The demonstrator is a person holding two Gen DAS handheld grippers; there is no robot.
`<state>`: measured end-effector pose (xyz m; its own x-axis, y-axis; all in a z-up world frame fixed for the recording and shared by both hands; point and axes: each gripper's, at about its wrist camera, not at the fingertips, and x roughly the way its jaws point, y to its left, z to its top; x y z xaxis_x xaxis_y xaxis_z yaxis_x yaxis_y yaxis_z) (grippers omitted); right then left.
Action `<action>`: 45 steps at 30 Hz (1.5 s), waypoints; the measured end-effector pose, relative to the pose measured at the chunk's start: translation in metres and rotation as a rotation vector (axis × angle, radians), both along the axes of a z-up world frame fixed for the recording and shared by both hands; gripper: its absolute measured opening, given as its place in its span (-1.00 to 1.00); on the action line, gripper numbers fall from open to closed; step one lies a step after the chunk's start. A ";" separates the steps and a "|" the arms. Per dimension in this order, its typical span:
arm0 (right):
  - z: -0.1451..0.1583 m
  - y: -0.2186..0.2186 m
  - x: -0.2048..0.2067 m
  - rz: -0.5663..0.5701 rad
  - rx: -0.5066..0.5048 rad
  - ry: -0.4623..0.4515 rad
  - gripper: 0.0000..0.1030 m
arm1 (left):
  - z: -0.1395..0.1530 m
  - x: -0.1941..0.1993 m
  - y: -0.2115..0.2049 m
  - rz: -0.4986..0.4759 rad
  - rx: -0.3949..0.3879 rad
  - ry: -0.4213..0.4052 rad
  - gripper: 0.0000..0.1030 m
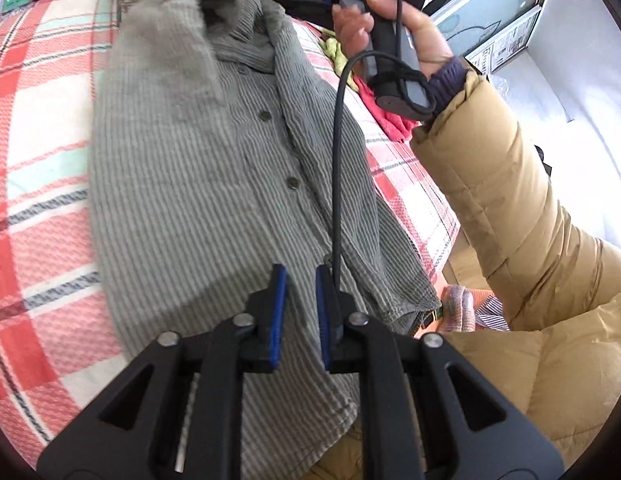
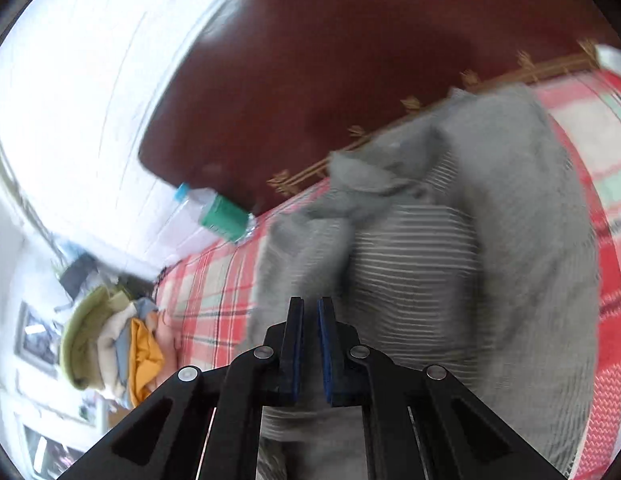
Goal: Fold clothes
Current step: 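Hold the shirt side with the left gripper while the right gripper lifts the hem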
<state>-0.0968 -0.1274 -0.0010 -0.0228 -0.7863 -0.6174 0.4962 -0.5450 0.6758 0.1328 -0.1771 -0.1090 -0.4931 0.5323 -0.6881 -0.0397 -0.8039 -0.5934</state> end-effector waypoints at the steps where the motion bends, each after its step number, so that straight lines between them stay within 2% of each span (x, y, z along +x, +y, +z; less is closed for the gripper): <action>1: -0.003 0.002 -0.001 -0.001 0.010 -0.003 -0.87 | -0.001 0.000 -0.001 -0.002 0.000 -0.007 -0.70; 4: 0.003 -0.006 0.009 0.064 0.004 0.017 -0.78 | -0.006 -0.004 0.000 -0.003 -0.001 -0.029 -0.70; 6: 0.012 -0.016 0.017 0.092 -0.010 0.032 -0.33 | -0.008 -0.007 0.002 0.001 0.000 -0.037 -0.70; 7: 0.017 -0.022 0.020 0.102 -0.016 0.040 0.18 | -0.009 -0.008 0.003 0.004 0.001 -0.041 -0.70; 8: 0.021 -0.034 0.025 0.114 -0.010 0.051 0.52 | -0.010 -0.008 0.003 0.007 0.002 -0.044 -0.70; 10: 0.028 -0.057 0.035 0.143 0.006 0.078 0.55 | -0.013 -0.007 0.001 0.013 0.004 -0.047 -0.70; 13: 0.027 -0.099 0.067 0.245 0.131 0.201 0.55 | -0.016 -0.006 -0.002 0.024 0.009 -0.050 -0.70; 19: 0.018 -0.182 0.128 0.432 0.379 0.427 0.53 | -0.022 -0.002 -0.007 0.034 0.033 -0.056 -0.70; 21: 0.004 -0.198 0.138 0.477 0.455 0.451 0.50 | -0.024 -0.002 -0.009 0.035 0.041 -0.051 -0.70; 25: -0.006 -0.195 0.128 0.459 0.470 0.434 0.47 | -0.026 0.014 -0.016 0.035 0.059 -0.048 -0.70; 27: -0.010 -0.194 0.123 0.450 0.478 0.425 0.25 | -0.026 0.020 -0.020 0.034 0.065 -0.045 -0.70; 28: -0.013 -0.193 0.121 0.446 0.482 0.420 0.07 | -0.025 0.022 -0.021 0.033 0.066 -0.043 -0.70; 29: -0.015 -0.192 0.118 0.442 0.486 0.416 -0.24 | -0.026 0.022 -0.022 0.031 0.070 -0.041 -0.70; 30: -0.017 -0.191 0.116 0.437 0.490 0.412 -0.45 | -0.026 0.024 -0.024 0.030 0.074 -0.040 -0.70; 31: -0.020 -0.191 0.113 0.433 0.494 0.407 -0.81 | -0.026 0.025 -0.025 0.029 0.077 -0.039 -0.70; 34: -0.027 -0.188 0.106 0.420 0.505 0.394 -0.89 | -0.023 0.032 -0.033 0.034 0.077 -0.032 -0.70; 35: -0.028 -0.186 0.103 0.414 0.502 0.386 -0.89 | -0.022 0.035 -0.036 0.036 0.076 -0.029 -0.70; 41: 0.019 -0.122 0.057 0.302 0.225 0.220 -0.89 | -0.007 0.042 -0.046 0.060 0.065 0.004 -0.70; 45: 0.039 -0.069 0.028 0.212 0.073 0.153 -0.90 | 0.008 0.044 -0.042 0.044 0.051 0.040 -0.70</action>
<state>-0.0686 -0.1961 0.0382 0.0403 -0.7370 -0.6747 0.6978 -0.4626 0.5469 0.1771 -0.2195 -0.1014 -0.5431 0.5433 -0.6402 -0.0297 -0.7744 -0.6320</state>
